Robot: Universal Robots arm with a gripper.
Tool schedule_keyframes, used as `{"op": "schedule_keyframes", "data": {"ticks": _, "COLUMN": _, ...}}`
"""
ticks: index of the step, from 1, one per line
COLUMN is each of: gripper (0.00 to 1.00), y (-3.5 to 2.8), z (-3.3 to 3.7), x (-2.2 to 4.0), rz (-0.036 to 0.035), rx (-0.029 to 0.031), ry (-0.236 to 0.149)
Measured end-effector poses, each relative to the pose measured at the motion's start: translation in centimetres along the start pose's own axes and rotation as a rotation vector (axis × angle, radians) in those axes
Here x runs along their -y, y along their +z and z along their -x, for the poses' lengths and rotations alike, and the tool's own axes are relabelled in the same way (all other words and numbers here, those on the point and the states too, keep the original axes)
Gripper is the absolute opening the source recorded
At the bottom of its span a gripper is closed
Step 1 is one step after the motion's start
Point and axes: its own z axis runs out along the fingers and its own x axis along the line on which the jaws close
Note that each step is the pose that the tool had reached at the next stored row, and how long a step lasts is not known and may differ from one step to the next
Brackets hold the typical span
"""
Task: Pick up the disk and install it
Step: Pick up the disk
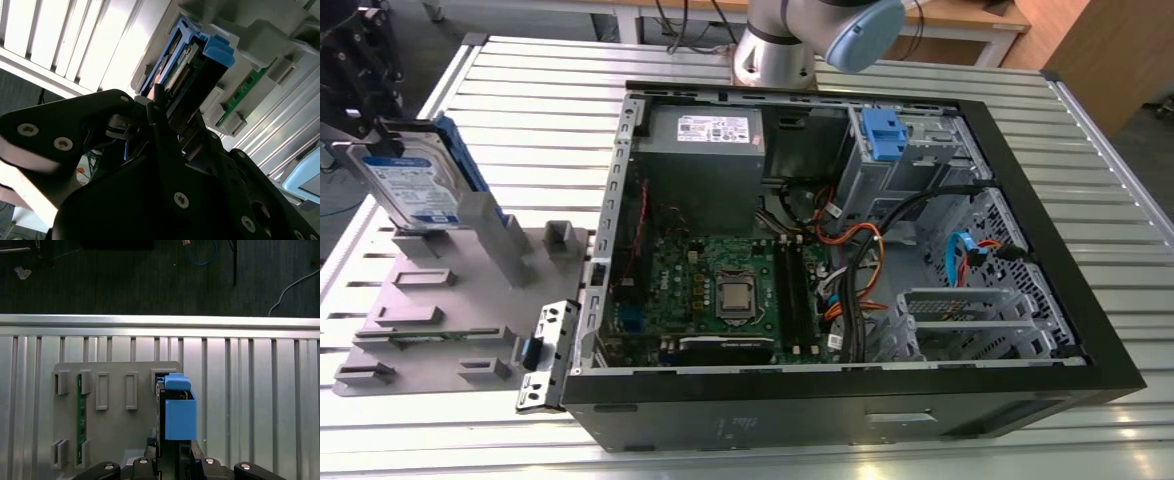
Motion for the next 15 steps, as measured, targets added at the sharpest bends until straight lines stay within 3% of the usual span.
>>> {"op": "schedule_keyframes", "data": {"ticks": 15, "gripper": 0.35, "y": -0.22, "z": 0.0, "x": -0.01, "rz": 0.0, "rx": 0.0, "ry": 0.0}}
